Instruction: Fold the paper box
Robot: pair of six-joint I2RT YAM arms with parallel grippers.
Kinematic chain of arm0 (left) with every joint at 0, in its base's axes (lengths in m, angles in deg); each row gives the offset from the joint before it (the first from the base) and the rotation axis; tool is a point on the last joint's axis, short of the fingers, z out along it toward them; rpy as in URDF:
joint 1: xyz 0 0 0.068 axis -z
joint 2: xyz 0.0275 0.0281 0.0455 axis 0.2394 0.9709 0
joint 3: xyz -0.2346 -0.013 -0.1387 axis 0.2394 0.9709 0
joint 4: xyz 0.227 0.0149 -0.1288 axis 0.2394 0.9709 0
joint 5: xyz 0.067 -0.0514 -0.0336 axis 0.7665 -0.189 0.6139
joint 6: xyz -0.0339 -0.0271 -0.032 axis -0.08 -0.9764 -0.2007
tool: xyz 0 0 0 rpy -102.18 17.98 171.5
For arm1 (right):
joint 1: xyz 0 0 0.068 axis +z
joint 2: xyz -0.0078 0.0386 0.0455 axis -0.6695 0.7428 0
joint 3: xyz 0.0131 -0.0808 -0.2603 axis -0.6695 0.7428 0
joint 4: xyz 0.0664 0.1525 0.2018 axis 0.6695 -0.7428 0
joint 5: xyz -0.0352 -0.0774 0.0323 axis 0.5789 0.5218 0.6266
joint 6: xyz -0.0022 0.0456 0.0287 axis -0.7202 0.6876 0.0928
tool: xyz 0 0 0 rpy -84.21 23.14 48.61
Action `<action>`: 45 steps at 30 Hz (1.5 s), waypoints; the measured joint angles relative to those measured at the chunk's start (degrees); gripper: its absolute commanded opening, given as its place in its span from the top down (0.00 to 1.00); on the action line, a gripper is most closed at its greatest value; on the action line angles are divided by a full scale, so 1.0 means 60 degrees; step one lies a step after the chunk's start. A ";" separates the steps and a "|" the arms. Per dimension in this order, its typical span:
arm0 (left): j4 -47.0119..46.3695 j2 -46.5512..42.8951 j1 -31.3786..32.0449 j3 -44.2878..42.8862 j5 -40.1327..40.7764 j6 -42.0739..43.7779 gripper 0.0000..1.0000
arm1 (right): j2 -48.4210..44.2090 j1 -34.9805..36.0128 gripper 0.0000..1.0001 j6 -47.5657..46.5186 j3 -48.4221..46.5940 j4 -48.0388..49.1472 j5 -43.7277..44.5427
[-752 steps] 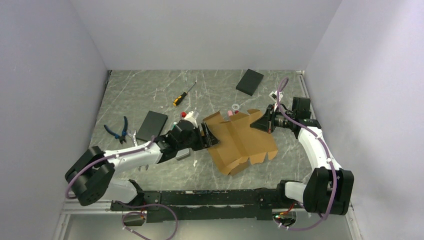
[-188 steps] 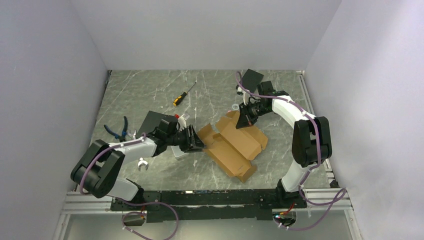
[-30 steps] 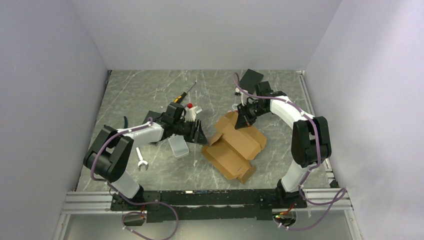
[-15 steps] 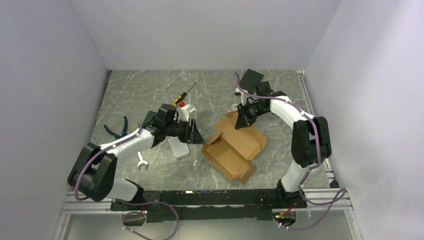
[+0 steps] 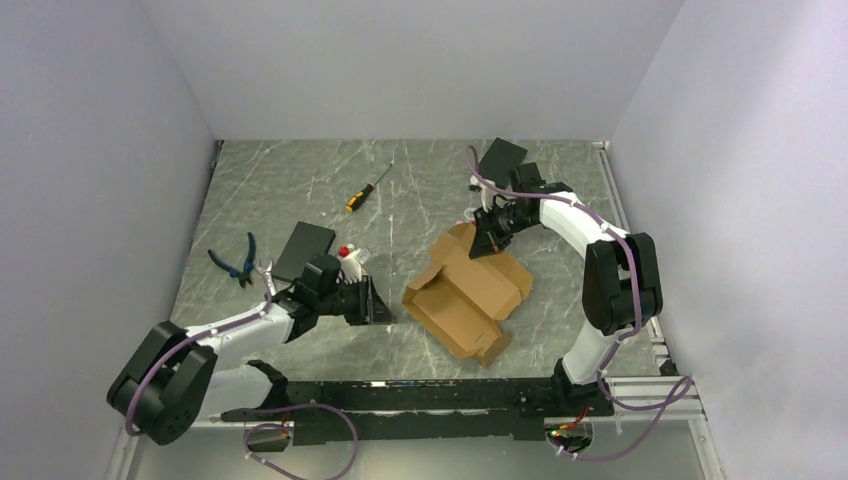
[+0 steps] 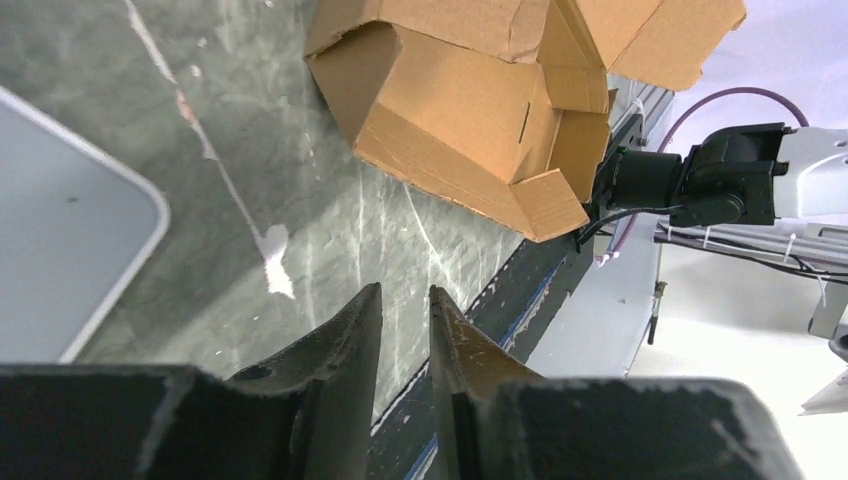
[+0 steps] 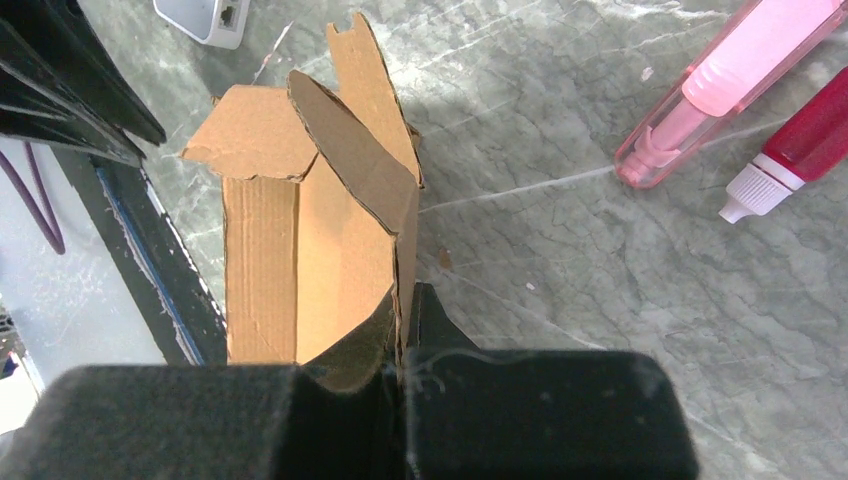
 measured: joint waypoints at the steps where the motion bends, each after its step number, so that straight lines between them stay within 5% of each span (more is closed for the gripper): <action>1: -0.0102 0.0102 0.0149 0.0022 0.0069 -0.0117 0.73 | 0.0000 0.0000 1.00 0.0000 0.0000 0.0000 0.0000; 11: -0.1526 0.2302 0.1107 -0.0189 0.1089 -0.1206 0.82 | 0.0000 0.0011 1.00 0.0000 0.0000 0.0007 0.0000; 27: -0.2098 0.3479 0.1147 -0.1730 0.1424 -0.1344 0.83 | 0.0004 0.0069 1.00 0.0000 0.0000 0.0095 0.0033; 45: -0.1100 0.2208 0.0579 -0.1683 0.1457 -0.0845 0.71 | 0.0000 0.0087 1.00 0.0000 0.0000 0.0102 0.0029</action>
